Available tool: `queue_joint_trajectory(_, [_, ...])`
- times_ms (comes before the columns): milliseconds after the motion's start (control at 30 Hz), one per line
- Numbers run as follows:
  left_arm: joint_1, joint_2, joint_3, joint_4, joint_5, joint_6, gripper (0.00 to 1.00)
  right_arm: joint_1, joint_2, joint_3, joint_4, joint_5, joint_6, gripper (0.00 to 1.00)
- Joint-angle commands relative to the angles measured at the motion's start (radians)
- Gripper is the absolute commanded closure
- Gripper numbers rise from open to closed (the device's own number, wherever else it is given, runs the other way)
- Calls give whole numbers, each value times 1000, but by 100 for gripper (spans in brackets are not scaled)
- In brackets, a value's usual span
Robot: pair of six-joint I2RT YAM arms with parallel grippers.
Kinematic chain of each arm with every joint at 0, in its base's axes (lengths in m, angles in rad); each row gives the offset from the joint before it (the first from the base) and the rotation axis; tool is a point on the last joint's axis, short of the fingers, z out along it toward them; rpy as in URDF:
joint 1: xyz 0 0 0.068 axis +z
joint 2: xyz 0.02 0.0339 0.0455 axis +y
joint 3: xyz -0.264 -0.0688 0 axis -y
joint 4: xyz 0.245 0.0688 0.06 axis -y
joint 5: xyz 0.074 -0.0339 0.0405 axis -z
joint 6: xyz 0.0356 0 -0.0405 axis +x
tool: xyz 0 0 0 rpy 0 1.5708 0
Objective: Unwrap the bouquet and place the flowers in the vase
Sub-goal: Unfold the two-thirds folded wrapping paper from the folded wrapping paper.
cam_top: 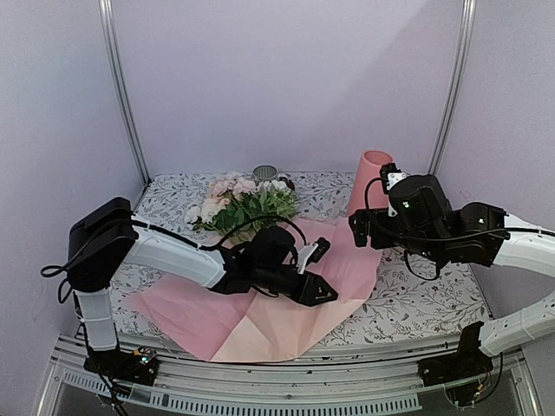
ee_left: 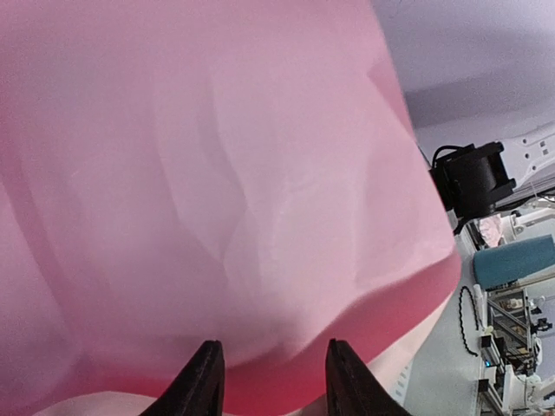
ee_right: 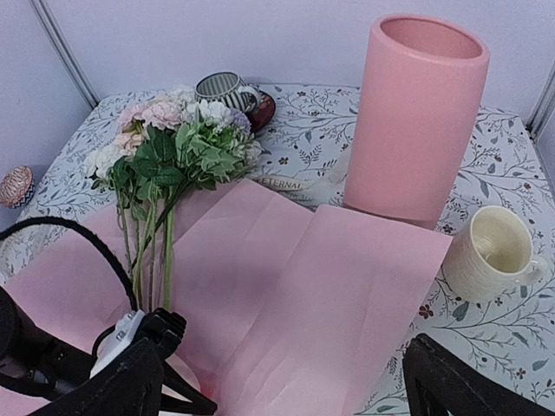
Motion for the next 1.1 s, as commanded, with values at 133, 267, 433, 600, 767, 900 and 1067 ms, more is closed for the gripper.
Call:
queue_joint_trajectory(133, [-5, -194, -19, -129, -138, 90, 41, -40, 31, -28, 51, -125, 13, 1])
queue_joint_trajectory(267, [17, -360, -97, -220, -247, 108, 38, -63, 54, -41, 108, -207, 3, 1])
queue_joint_trajectory(433, [82, -573, -242, -327, -338, 92, 37, -83, 91, -55, 211, -352, -35, 1])
queue_joint_trajectory(600, [185, -747, -396, -389, -373, 61, 41, -108, 179, -66, 348, -533, -56, 2])
queue_joint_trajectory(767, [311, -806, -547, -299, -255, -5, 52, -158, 315, -123, 591, -774, -8, 17])
queue_joint_trajectory(900, [365, -758, -595, -224, -231, -27, 90, -181, 479, -104, 729, -843, 63, 76])
queue_joint_trajectory(1067, [415, -648, -599, -181, -242, -16, 100, -213, 627, -86, 841, -825, 134, 98])
